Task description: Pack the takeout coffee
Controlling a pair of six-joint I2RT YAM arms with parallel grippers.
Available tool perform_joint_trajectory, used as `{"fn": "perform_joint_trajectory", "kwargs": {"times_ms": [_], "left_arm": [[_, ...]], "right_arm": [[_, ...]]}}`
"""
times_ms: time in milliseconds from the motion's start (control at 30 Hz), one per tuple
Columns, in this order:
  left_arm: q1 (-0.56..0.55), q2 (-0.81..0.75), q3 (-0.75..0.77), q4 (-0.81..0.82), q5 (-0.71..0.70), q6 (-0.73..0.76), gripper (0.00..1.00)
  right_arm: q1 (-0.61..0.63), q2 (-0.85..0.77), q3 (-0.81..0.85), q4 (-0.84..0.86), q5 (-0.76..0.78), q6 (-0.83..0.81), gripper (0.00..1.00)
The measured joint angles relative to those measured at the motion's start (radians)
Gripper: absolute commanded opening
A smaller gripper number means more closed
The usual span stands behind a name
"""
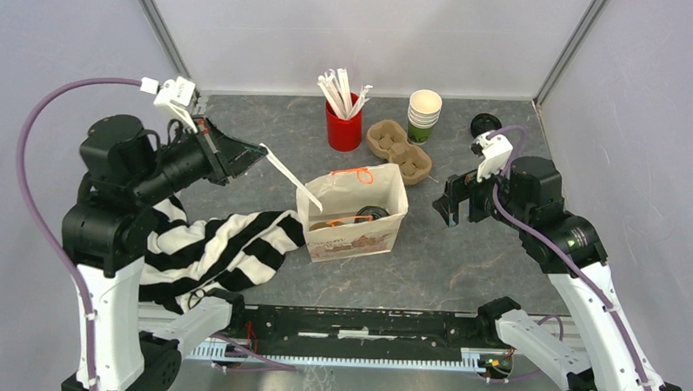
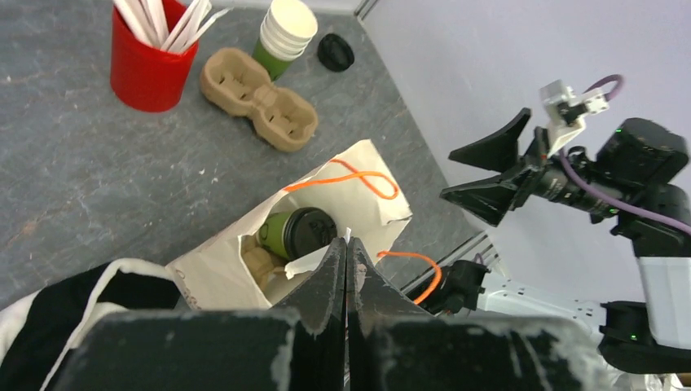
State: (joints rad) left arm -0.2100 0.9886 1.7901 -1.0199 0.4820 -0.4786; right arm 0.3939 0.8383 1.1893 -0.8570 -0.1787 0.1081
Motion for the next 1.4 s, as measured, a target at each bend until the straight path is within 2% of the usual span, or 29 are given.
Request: {"fn": "perform_joint_trajectory", "kwargs": {"times_ms": [133,367,467,667,933,1000,1067,1100,1233,1300,1400], "left_arm": [[0.000,0.017,-0.061,0.001,-0.001,0.046,0.02],[-0.021,0.088,-0.077,0.004,-0.011,0.113,0.02],[-0.097,0.116,-0.082,0.005,-0.051,0.133,0.02],[-0.377,0.156,-0.106,0.003,-0.194,0.143,0.02],[-0.479,0.201,-0.136,-0.030,-0.275,0.145,0.02],[-0.501,0.218,-0.140,-0.037,-0.285,0.145,0.09],[-0.518,0.241,-0.139,-0.040,-0.295,0.145,0.39],[-0.525,0.253,-0.138,-0.040,-0.298,0.145,0.51],[-0.537,0.290,-0.117,-0.041,-0.307,0.150,0.81],[-0.538,0.296,-0.084,-0.040,-0.323,0.148,0.88],[-0.538,0.296,-0.021,-0.035,-0.332,0.147,0.92]], "right_arm": [[0.001,-0.013,-0.024,0.001,0.005,0.011,0.98],[0.001,-0.028,-0.068,0.003,0.006,0.041,0.98],[0.001,-0.027,-0.079,0.003,0.006,0.049,0.98],[0.001,-0.024,-0.083,0.006,0.008,0.053,0.98],[0.001,-0.028,-0.099,0.010,0.022,0.057,0.98],[0.001,-0.029,-0.100,0.008,0.023,0.060,0.98],[0.001,-0.032,-0.100,0.008,0.026,0.060,0.98],[0.002,-0.034,-0.099,0.006,0.027,0.060,0.98],[0.002,-0.035,-0.063,-0.025,0.049,0.060,0.98],[0.002,-0.035,-0.022,-0.047,0.063,0.060,0.98],[0.002,-0.035,0.054,-0.072,0.086,0.060,0.98]]}}
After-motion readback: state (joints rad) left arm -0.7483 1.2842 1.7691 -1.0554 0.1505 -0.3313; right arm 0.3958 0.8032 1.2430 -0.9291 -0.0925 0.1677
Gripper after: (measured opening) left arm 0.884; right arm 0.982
